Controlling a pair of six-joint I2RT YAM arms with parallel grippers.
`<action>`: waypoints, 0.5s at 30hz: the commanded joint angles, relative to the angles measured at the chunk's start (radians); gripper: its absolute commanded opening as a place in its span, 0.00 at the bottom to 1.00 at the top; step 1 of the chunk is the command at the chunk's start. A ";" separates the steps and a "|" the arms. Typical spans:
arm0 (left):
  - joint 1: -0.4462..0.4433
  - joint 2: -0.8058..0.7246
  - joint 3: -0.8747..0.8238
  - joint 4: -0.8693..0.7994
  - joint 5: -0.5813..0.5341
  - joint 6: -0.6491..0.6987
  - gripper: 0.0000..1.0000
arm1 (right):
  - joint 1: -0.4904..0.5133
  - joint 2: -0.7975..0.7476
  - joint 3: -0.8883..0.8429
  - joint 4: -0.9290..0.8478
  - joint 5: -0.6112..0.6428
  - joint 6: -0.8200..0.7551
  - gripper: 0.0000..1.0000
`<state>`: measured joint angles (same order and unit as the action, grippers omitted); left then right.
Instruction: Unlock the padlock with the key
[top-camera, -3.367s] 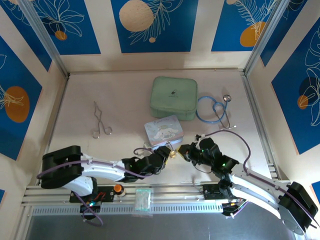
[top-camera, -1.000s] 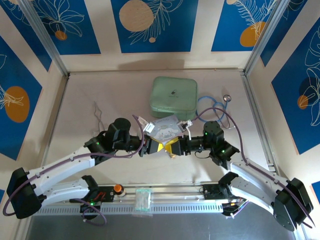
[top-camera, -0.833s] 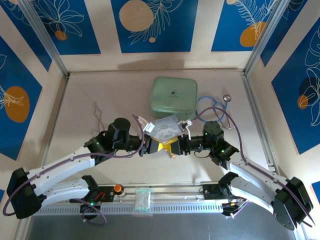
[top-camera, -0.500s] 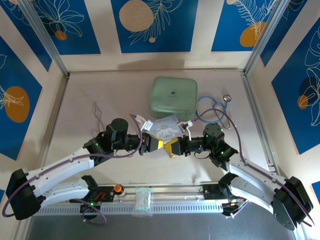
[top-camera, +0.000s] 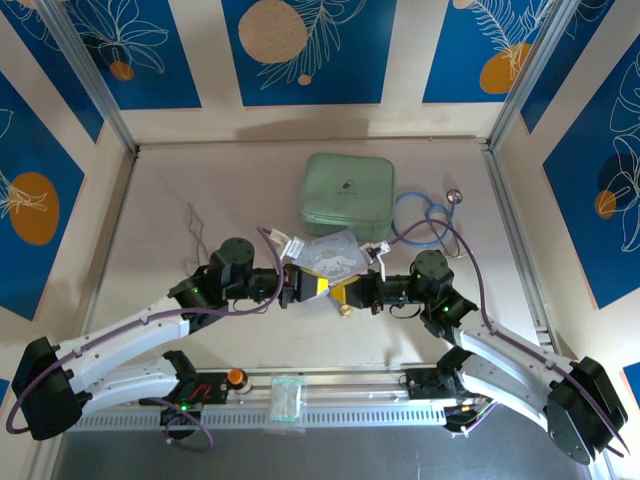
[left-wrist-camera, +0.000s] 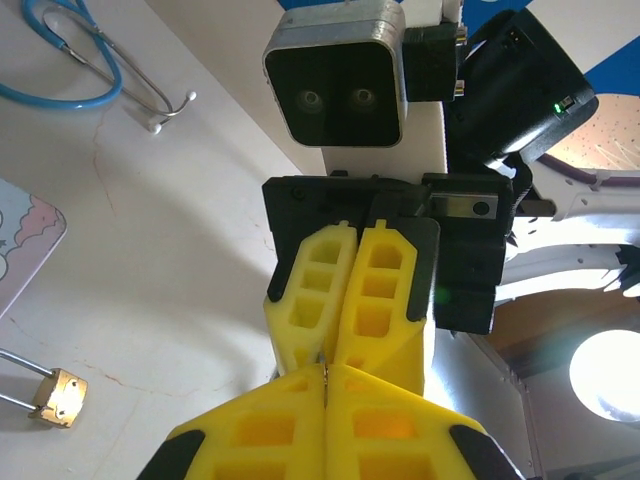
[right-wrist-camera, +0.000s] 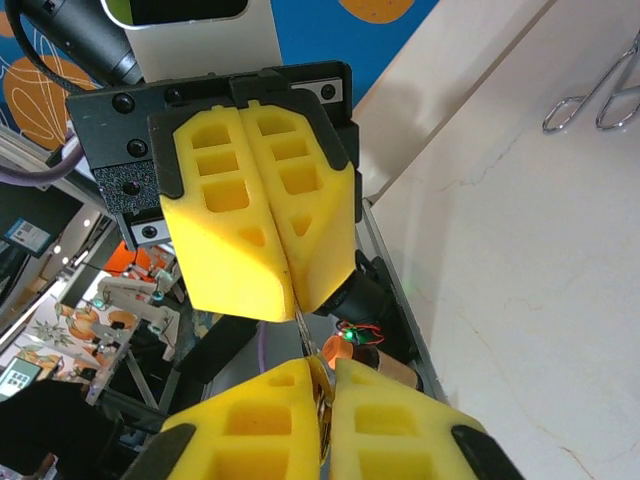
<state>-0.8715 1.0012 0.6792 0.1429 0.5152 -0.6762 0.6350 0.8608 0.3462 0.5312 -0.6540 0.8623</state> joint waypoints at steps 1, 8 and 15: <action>0.009 -0.013 -0.010 0.029 -0.005 -0.008 0.00 | -0.004 -0.011 -0.019 0.030 0.013 0.009 0.04; 0.016 -0.009 -0.005 0.002 0.000 -0.003 0.00 | -0.015 -0.033 -0.029 0.004 0.019 0.009 0.00; 0.016 -0.038 -0.022 -0.069 -0.232 0.003 0.71 | -0.038 -0.054 -0.025 -0.142 0.087 -0.010 0.00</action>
<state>-0.8677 0.9928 0.6735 0.1135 0.4259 -0.6758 0.6117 0.8261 0.3290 0.4866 -0.6117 0.8680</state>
